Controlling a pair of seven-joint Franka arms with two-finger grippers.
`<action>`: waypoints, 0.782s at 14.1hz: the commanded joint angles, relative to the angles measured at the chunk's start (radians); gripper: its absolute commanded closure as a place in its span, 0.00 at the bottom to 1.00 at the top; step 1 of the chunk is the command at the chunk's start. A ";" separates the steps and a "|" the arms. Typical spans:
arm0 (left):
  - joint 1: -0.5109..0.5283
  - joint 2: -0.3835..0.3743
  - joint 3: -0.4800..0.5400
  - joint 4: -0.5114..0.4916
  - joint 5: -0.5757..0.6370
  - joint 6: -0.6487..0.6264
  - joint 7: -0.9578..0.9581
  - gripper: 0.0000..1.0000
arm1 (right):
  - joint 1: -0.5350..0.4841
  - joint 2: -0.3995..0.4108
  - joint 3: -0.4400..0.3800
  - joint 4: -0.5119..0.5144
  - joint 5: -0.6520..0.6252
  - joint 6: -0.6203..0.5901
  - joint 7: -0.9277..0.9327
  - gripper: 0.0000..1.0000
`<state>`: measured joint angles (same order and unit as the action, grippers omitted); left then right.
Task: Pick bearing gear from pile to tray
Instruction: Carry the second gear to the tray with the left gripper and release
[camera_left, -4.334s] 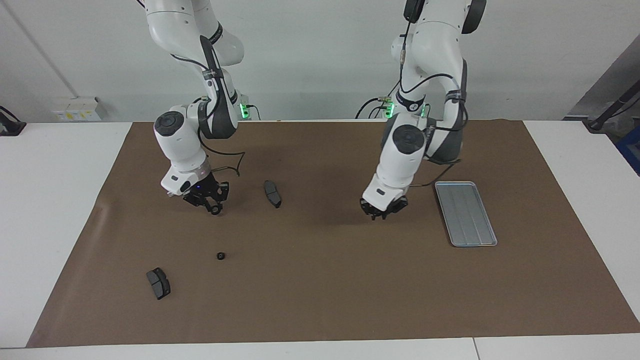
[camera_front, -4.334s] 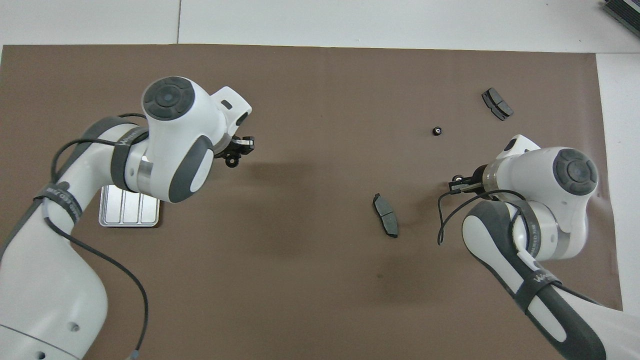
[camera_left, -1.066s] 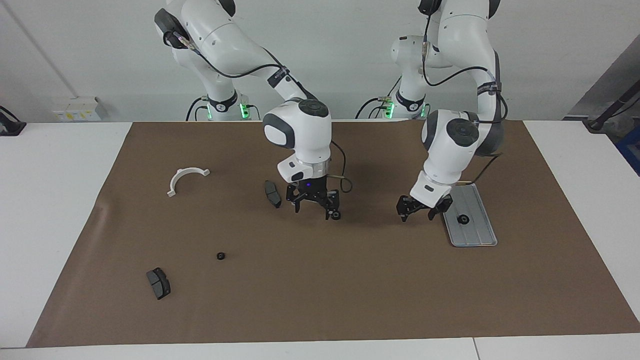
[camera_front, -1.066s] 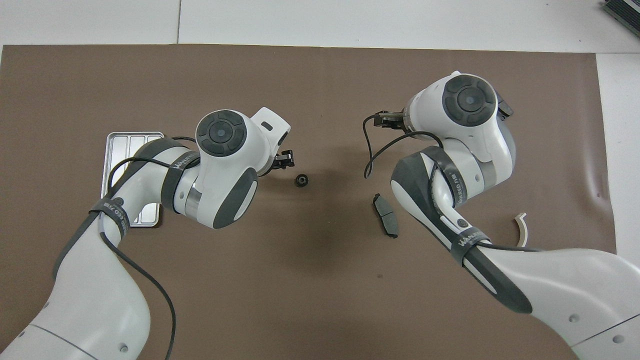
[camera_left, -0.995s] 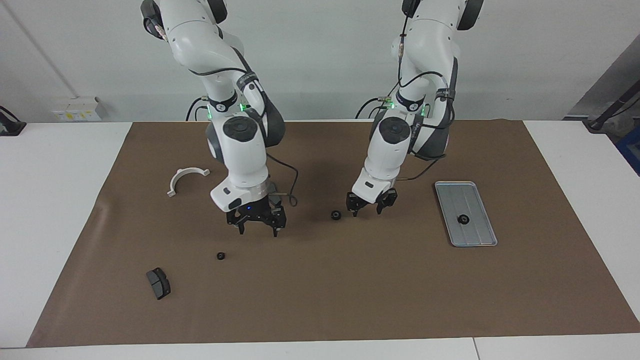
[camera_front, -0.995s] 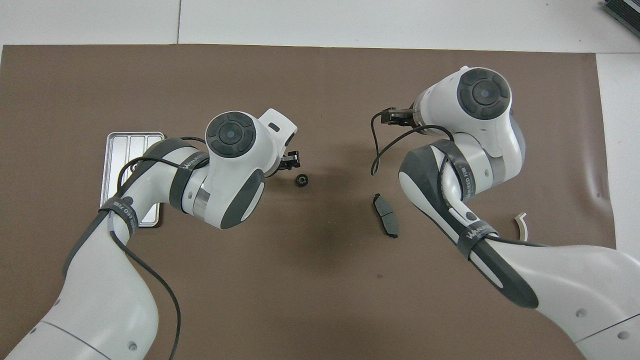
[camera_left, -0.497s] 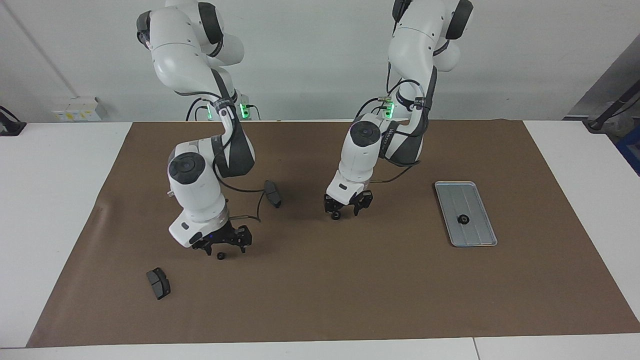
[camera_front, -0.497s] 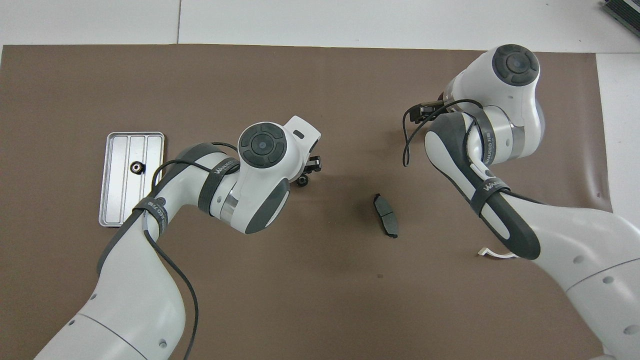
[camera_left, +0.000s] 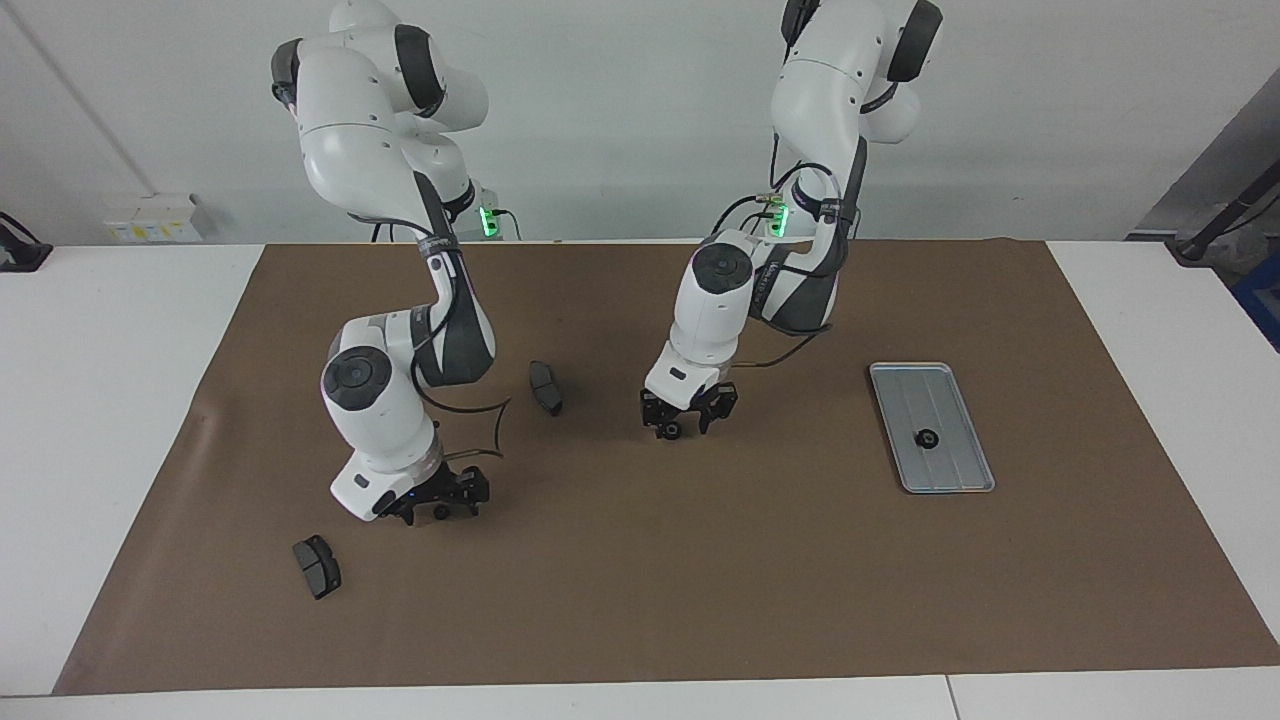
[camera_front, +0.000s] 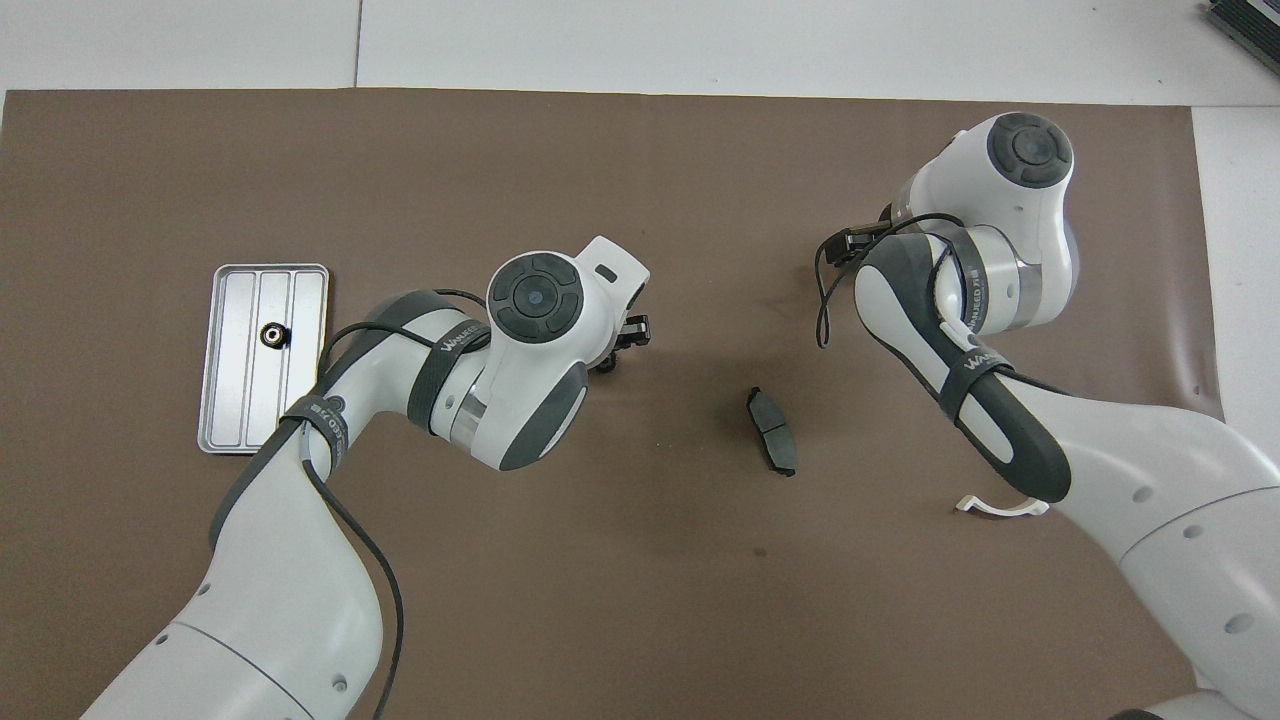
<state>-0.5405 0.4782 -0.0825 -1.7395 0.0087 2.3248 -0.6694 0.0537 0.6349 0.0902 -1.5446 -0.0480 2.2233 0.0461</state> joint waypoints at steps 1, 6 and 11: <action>-0.048 0.049 0.021 0.018 0.031 0.019 -0.022 0.26 | -0.005 -0.038 0.000 -0.069 0.033 0.035 -0.038 0.01; -0.052 0.048 0.021 0.018 0.033 0.010 -0.021 0.32 | -0.005 -0.040 -0.006 -0.063 0.031 0.016 -0.040 0.17; -0.049 0.048 0.021 0.018 0.042 0.002 -0.019 0.61 | -0.006 -0.052 -0.010 -0.065 0.031 -0.011 -0.058 0.33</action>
<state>-0.5730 0.5115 -0.0744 -1.7340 0.0252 2.3307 -0.6705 0.0532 0.6128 0.0835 -1.5741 -0.0471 2.2213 0.0360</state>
